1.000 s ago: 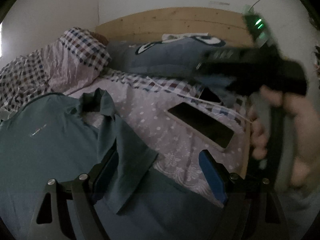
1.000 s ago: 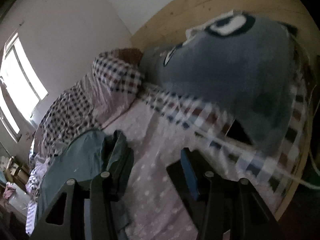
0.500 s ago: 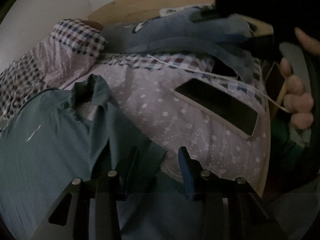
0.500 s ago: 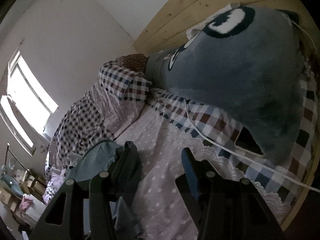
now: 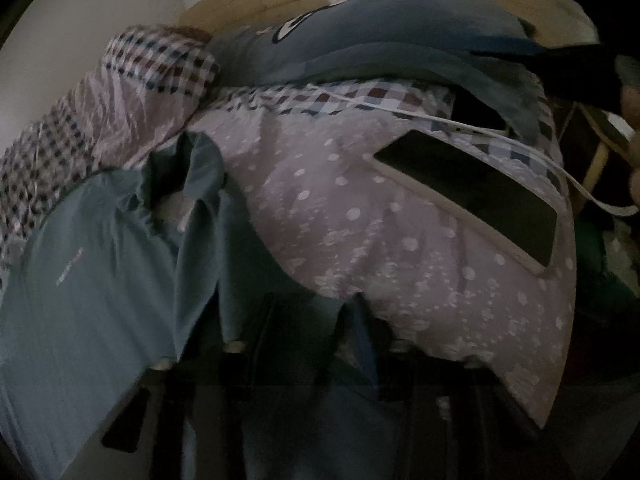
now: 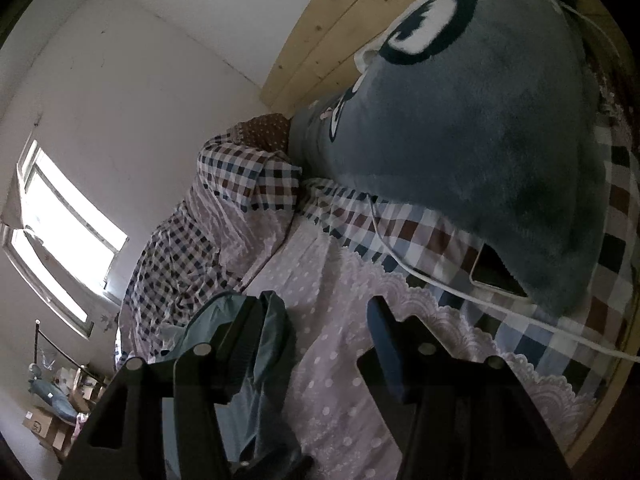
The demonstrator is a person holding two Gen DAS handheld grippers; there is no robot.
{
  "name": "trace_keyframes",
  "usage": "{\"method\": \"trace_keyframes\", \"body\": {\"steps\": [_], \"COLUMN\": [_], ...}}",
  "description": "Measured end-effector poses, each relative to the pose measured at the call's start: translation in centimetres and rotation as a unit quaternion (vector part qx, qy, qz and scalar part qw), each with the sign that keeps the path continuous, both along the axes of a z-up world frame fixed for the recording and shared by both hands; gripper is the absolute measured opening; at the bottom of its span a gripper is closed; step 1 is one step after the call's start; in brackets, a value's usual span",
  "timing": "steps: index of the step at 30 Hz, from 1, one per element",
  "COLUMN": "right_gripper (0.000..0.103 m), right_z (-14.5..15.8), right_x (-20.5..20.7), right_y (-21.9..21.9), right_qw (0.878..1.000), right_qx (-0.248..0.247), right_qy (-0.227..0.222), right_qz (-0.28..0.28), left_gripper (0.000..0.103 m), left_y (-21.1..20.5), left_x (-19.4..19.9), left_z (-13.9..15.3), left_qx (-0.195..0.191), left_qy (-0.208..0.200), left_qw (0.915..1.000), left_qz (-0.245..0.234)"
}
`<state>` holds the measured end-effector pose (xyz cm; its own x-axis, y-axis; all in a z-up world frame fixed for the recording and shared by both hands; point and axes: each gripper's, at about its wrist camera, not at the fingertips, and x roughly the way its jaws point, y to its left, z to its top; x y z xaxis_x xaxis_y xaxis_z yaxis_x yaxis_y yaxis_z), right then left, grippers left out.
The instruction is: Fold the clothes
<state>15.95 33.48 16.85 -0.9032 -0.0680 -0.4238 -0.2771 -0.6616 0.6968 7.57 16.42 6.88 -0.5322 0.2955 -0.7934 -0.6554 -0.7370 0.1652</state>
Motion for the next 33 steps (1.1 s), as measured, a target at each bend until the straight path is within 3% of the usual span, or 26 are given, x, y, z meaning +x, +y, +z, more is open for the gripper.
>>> {"method": "trace_keyframes", "body": {"steps": [3,5,7,10,14,20,25,33], "right_gripper": [0.059,0.059,0.059,0.059,0.059,0.059,0.059,0.059], "right_z": [-0.1,-0.2,-0.2,-0.1,-0.2,-0.1,-0.4,-1.1], "right_x": [-0.1,-0.2,-0.2,-0.4,-0.7,-1.7,-3.0,-6.1], "right_y": [0.0,0.0,-0.1,-0.3,-0.7,-2.2,-4.1,-8.5], "right_qw": [1.0,1.0,1.0,1.0,1.0,0.999,0.996,0.983], "right_qx": [-0.002,-0.003,-0.002,0.0,0.005,0.018,0.033,0.087], "right_qy": [-0.003,-0.004,-0.004,-0.003,-0.002,0.001,-0.005,-0.035], "right_qz": [0.002,0.003,0.004,0.009,0.017,0.046,0.082,0.16], "left_gripper": [0.015,0.005,0.004,0.004,0.003,0.003,0.003,0.003], "left_y": [-0.2,-0.2,-0.4,-1.3,-3.7,-8.4,-12.3,-20.4], "left_x": [0.0,0.2,0.3,0.5,-0.1,-3.3,-6.3,-10.4], "left_z": [-0.2,0.0,0.4,2.4,7.4,16.7,24.4,32.2], "left_qx": [0.001,0.002,0.011,0.056,0.144,0.284,0.382,0.452], "left_qy": [0.0,-0.001,-0.003,-0.004,-0.002,0.0,0.01,0.063], "left_qw": [1.0,1.0,0.9999,0.9984,0.9895,0.9586,0.9237,0.8871], "left_qz": [0.0,-0.002,-0.004,-0.006,0.006,0.022,0.027,0.069]}}
